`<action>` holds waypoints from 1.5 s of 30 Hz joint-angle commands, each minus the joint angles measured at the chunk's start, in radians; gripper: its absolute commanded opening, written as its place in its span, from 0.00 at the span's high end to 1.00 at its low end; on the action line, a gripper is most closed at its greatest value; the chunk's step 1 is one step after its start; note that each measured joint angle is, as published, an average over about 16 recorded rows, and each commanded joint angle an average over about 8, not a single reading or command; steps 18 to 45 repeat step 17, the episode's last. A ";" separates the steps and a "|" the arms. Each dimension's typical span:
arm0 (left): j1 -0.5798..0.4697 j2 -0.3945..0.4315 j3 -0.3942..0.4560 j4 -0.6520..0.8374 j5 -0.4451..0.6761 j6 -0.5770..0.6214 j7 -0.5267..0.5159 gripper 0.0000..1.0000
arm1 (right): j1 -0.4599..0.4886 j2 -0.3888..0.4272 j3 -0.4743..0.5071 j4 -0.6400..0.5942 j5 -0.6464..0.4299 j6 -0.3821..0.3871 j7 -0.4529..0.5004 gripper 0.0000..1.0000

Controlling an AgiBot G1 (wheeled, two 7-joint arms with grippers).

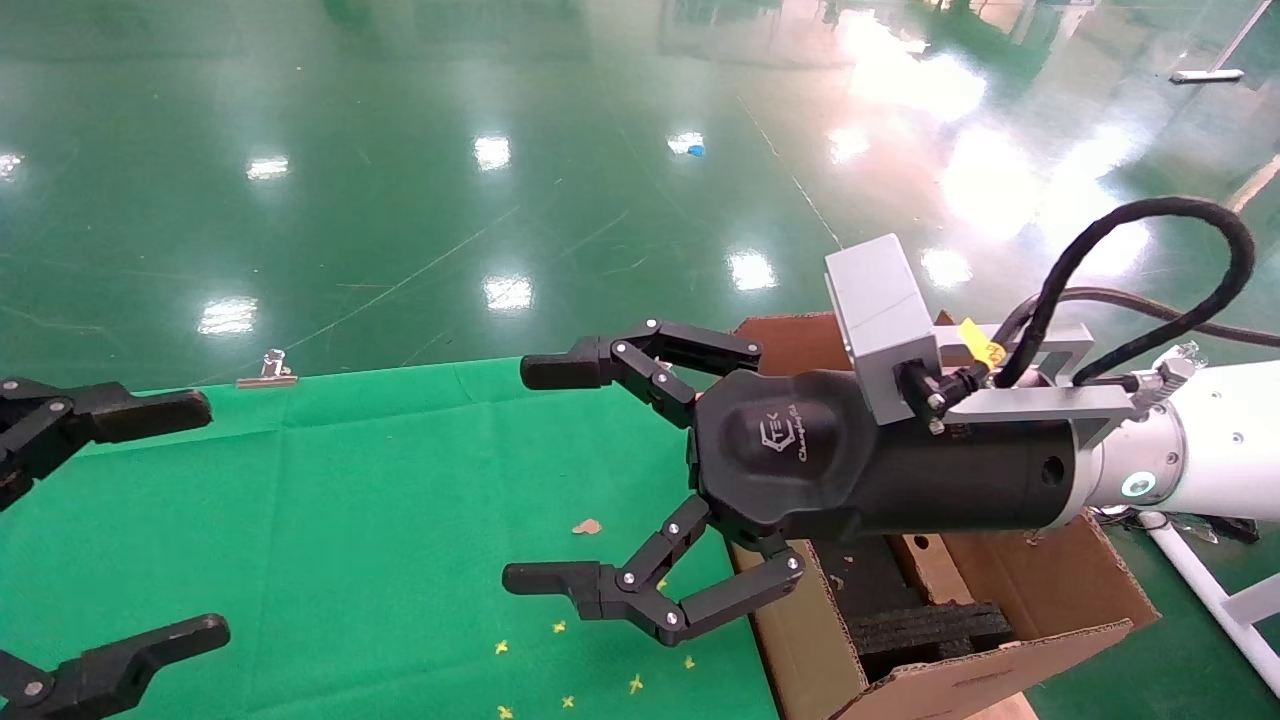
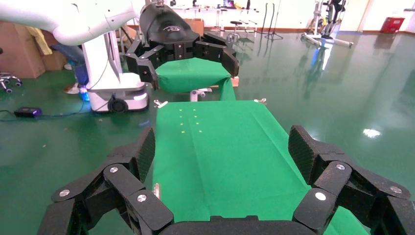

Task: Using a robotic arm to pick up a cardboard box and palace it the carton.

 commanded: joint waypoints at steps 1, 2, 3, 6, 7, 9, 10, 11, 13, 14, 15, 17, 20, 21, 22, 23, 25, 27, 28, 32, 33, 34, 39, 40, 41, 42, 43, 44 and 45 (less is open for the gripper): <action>0.000 0.000 0.000 0.000 0.000 0.000 0.000 0.00 | 0.000 0.000 0.000 0.000 0.000 0.000 0.000 0.00; 0.000 0.000 0.000 0.000 0.000 0.000 0.000 0.00 | 0.000 0.000 0.000 0.000 0.000 0.000 0.000 0.00; 0.000 0.000 0.000 0.000 0.000 0.000 0.000 0.00 | 0.000 0.000 0.000 0.000 0.000 0.000 0.000 0.00; 0.000 0.000 0.000 0.000 0.000 0.000 0.000 0.00 | 0.000 0.000 0.000 0.000 0.000 0.000 0.000 0.00; 0.000 0.000 0.000 0.000 0.000 0.000 0.000 0.00 | 0.000 0.000 0.000 0.000 0.000 0.000 0.000 0.00; 0.000 0.000 0.000 0.000 0.000 0.000 0.000 0.00 | 0.000 0.000 0.000 0.000 0.000 0.000 0.000 0.00; 0.000 0.000 0.000 0.000 0.000 0.000 0.000 0.00 | 0.000 0.000 0.000 0.000 0.000 0.000 0.000 0.00; 0.000 0.000 0.000 0.000 0.000 0.000 0.000 0.00 | 0.000 0.000 0.000 0.000 0.000 0.000 0.000 0.00; 0.000 0.000 0.000 0.000 0.000 0.000 0.000 0.00 | 0.000 0.000 0.000 0.000 0.000 0.000 0.000 0.00; 0.000 0.000 0.000 0.000 0.000 0.000 0.000 0.00 | 0.000 0.000 0.000 0.000 0.000 0.000 0.000 0.00; 0.000 0.000 0.000 0.000 0.000 0.000 0.000 0.00 | 0.000 0.000 0.000 0.000 0.000 0.000 0.000 0.00; 0.000 0.000 0.000 0.000 0.000 0.000 0.000 0.00 | 0.000 0.000 0.000 0.000 0.000 0.000 0.000 0.00; 0.000 0.000 0.000 0.000 0.000 0.000 0.000 0.00 | 0.000 0.000 0.000 0.000 0.000 0.000 0.000 0.00; 0.000 0.000 0.000 0.000 0.000 0.000 0.000 0.00 | 0.000 0.000 0.000 0.000 0.000 0.000 0.000 0.00; 0.000 0.000 0.000 0.000 0.000 0.000 0.000 0.00 | 0.000 0.000 0.000 0.000 0.000 0.000 0.000 0.00; 0.000 0.000 0.000 0.000 0.000 0.000 0.000 0.00 | 0.000 0.000 0.000 0.000 0.000 0.000 0.000 0.00; 0.000 0.000 0.000 0.000 0.000 0.000 0.000 0.00 | 0.000 0.000 0.000 0.000 0.000 0.000 0.000 0.00; 0.000 0.000 0.000 0.000 0.000 0.000 0.000 0.00 | 0.000 0.000 0.000 0.000 0.000 0.000 0.000 0.00; 0.000 0.000 0.000 0.000 0.000 0.000 0.000 0.00 | 0.000 0.000 0.000 0.000 0.000 0.000 0.000 0.00; 0.000 0.000 0.000 0.000 0.000 0.000 0.000 0.00 | 0.000 0.000 0.000 0.000 0.000 0.000 0.000 0.00; 0.000 0.000 0.000 0.000 0.000 0.000 0.000 0.00 | 0.000 0.000 0.000 0.000 0.000 0.000 0.000 0.00; 0.000 0.000 0.000 0.000 0.000 0.000 0.000 0.00 | 0.000 0.000 0.000 0.000 0.000 0.000 0.000 0.00; 0.000 0.000 0.000 0.000 0.000 0.000 0.000 0.00 | 0.000 0.000 0.000 0.000 0.000 0.000 0.000 0.00; 0.000 0.000 0.000 0.000 0.000 0.000 0.000 0.00 | 0.000 0.000 0.000 0.000 0.000 0.000 0.000 0.00; 0.000 0.000 0.000 0.000 0.000 0.000 0.000 0.00 | 0.000 0.000 0.000 0.000 0.000 0.000 0.000 0.00; 0.000 0.000 0.000 0.000 0.000 0.000 0.000 0.00 | 0.000 0.000 0.000 0.000 0.000 0.000 0.000 0.00; 0.000 0.000 0.000 0.000 0.000 0.000 0.000 0.00 | 0.000 0.000 0.000 0.000 0.000 0.000 0.000 0.00; 0.000 0.000 0.000 0.000 0.000 0.000 0.000 0.00 | 0.000 0.000 0.000 0.000 0.000 0.000 0.000 0.00; 0.000 0.000 0.000 0.000 0.000 0.000 0.000 0.00 | 0.000 0.000 0.000 0.000 0.000 0.000 0.000 0.00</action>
